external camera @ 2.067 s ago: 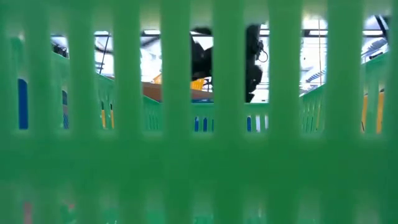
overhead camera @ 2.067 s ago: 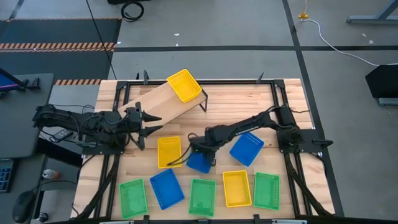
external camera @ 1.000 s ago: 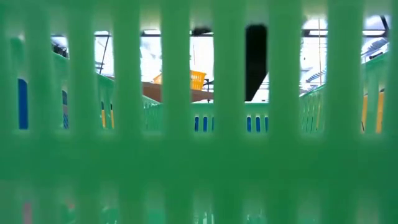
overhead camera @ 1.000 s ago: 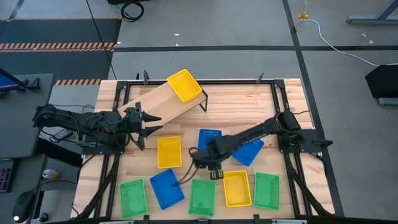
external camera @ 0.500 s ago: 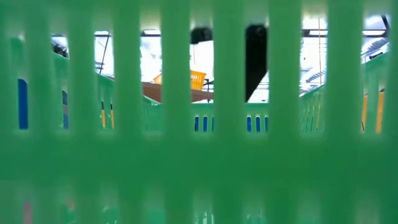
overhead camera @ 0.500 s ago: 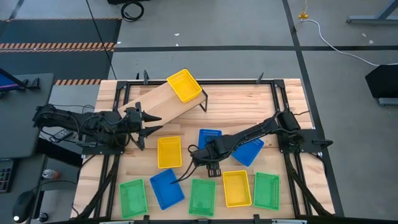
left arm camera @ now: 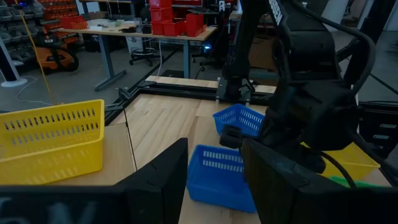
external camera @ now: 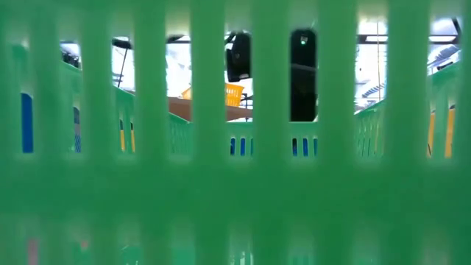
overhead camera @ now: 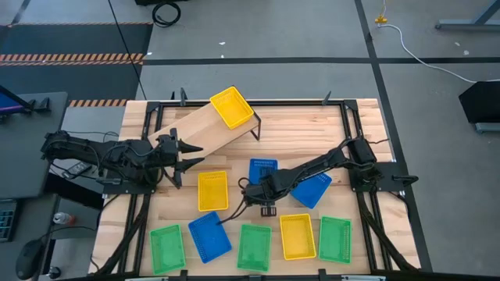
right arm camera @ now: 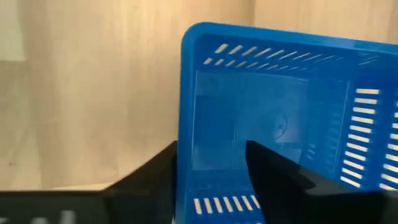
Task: Stack baskets on shelf by color
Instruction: Put the center blue basket on the shelf
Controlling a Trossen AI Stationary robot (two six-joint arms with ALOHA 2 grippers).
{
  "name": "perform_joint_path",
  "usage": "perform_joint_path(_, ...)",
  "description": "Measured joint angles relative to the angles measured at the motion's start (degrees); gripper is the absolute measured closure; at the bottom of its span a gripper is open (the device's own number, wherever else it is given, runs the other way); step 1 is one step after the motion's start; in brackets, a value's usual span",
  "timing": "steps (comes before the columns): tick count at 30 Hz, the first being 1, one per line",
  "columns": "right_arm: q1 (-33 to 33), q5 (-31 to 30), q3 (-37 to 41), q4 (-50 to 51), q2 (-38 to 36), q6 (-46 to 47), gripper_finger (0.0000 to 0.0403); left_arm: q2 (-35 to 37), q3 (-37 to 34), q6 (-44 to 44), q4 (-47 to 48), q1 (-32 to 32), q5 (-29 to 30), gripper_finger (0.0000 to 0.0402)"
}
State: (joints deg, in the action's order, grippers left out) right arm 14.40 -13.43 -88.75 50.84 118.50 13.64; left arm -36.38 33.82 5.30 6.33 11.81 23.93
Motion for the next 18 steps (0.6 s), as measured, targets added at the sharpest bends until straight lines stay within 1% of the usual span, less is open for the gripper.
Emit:
perform_joint_path(2,-0.2,0.0,0.0,-0.2,0.0,-0.7,0.0270,0.0,0.0,0.0,0.0,0.0,0.0,0.0242)
perform_joint_path(7,-0.3,1.4,0.0,0.4,0.0,-2.8,0.0382,0.0,0.0,-0.1,0.0,0.0,0.0,0.0242)
perform_joint_path(8,-0.2,1.9,0.0,0.7,0.0,-3.5,0.0388,0.0,0.0,-0.2,0.0,0.0,0.0,0.0242)
perform_joint_path(12,0.2,3.2,-0.6,2.4,0.0,-3.5,0.0381,0.0,0.0,-0.6,0.0,0.0,0.0,0.0242)
perform_joint_path(15,0.7,4.2,-3.5,5.6,0.0,-4.7,0.0390,0.0,0.0,-0.6,0.0,0.0,0.0,0.0242)
perform_joint_path(18,1.8,4.5,-7.7,7.8,0.0,-8.5,0.0391,0.0,0.0,-0.6,-0.1,0.0,0.0,0.0242)
